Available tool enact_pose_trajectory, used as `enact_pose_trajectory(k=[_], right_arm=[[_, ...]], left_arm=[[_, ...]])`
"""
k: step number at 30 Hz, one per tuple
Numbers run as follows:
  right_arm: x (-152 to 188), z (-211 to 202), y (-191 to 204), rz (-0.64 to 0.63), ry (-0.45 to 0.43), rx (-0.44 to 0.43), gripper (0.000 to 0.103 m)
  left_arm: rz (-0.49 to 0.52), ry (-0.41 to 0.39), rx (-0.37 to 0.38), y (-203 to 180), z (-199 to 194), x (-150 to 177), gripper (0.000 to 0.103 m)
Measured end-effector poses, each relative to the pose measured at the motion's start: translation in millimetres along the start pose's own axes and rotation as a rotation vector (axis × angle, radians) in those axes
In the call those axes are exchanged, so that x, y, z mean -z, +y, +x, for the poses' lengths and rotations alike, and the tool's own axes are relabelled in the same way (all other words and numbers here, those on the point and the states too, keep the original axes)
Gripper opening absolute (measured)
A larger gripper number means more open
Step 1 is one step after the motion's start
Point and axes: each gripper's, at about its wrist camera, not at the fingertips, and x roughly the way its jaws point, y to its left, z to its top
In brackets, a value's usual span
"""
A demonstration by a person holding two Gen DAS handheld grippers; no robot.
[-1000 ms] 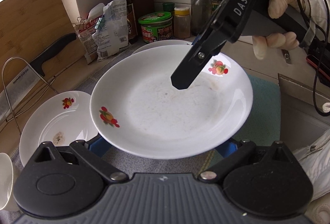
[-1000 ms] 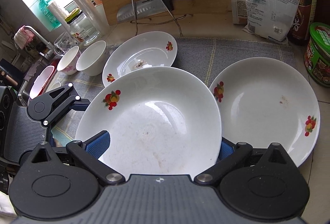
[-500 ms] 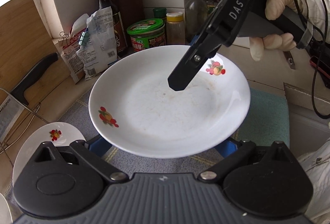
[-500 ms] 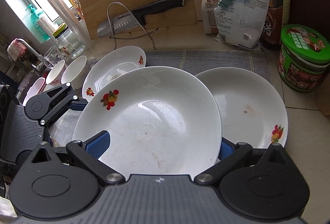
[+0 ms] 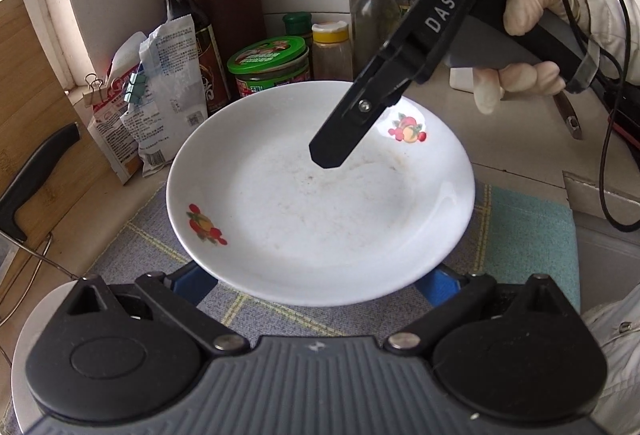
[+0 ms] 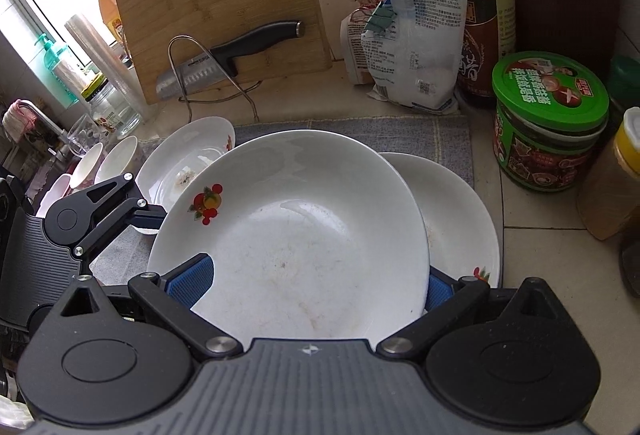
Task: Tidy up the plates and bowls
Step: 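Bring the held deep plate over the placed plate with the right gripper, then lower the deep plate onto the placed plate and open the right gripper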
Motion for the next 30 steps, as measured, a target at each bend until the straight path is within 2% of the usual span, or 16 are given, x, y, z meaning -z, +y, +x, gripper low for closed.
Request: enact_pose_trajectory(k=[9, 30], right_arm=[[-3, 12, -16, 0.006, 0.017, -0.005, 0.103], [-4, 25, -41, 0.041, 0.039, -0.019, 0.103]], left_arm=[[-0.022, 0.040, 0.010, 5, 19, -4, 0.102], [-0.040, 0.080, 0.042, 13, 39, -10, 0.102]])
